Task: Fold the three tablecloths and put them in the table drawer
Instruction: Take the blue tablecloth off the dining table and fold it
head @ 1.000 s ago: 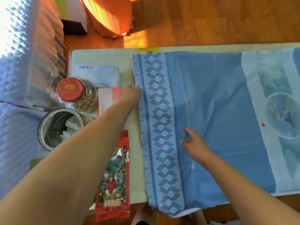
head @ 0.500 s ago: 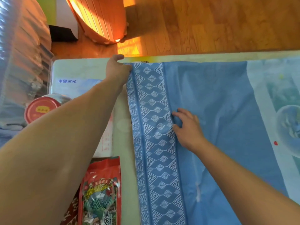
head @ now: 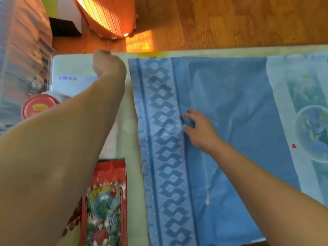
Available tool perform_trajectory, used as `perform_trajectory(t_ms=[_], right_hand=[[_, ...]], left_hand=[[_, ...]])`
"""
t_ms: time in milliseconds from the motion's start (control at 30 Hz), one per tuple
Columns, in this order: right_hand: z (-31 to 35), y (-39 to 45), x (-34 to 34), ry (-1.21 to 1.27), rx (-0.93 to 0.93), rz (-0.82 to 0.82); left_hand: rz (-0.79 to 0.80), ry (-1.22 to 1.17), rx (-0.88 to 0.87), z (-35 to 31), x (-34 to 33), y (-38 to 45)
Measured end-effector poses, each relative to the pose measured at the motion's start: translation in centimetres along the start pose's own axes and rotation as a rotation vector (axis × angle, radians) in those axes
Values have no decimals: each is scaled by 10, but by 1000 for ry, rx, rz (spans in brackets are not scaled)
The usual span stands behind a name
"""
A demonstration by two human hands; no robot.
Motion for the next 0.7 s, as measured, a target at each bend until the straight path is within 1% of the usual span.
perform_trajectory(t_ms=[33, 67, 100, 167, 200, 233, 267, 333, 400, 467, 500, 533, 567, 633, 667, 700], right_hand=[[-3, -4, 5, 40, 16, -44], [-7, -13, 13, 71, 26, -120], [-17, -27, 20, 85, 22, -210], [-46, -66, 33, 76, -57, -362], [-66, -91, 37, 59, -126, -403], [-89, -118, 38, 42, -203, -420], [-115, -148, 38, 22, -280, -422], [-166, -210, 36, 21, -418, -409], [-213, -272, 29, 73, -564, -355], [-254, -320, 18, 126, -698, -271], [-272, -339, 12, 179, -773, -232], [-290, -355, 3, 256, -858, -188], [-304, -370, -6, 360, -946, -139], [-319, -383, -24, 624, -1063, -26], [-321, -383, -31, 754, -1078, 29], [-321, -379, -36, 861, -1072, 71]], left_hand=[[-20, 51, -35, 3, 3, -29], [4, 72, -85, 10, 2, -64], [52, 65, -149, 20, 1, -105], [172, -29, -238, 58, 6, -194], [226, -65, -230, 85, 13, -237], [272, -74, -170, 117, 24, -279], [307, -49, -70, 154, 37, -320], [349, 63, 168, 224, 71, -399], [329, 92, 464, 291, 100, -460], [278, 6, 761, 345, 115, -494], [270, -97, 871, 361, 116, -503], [256, -207, 931, 373, 115, -507], [250, -317, 942, 384, 111, -508], [261, -505, 892, 392, 98, -498], [277, -514, 842, 389, 94, -491], [301, -472, 791, 384, 92, -486]])
Point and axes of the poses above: each hand's wrist, its own y-axis towards the middle knuckle, its own x-axis out of the back of the hand, z = x × y, the point moved 7 cm from there along y, towards the middle knuckle
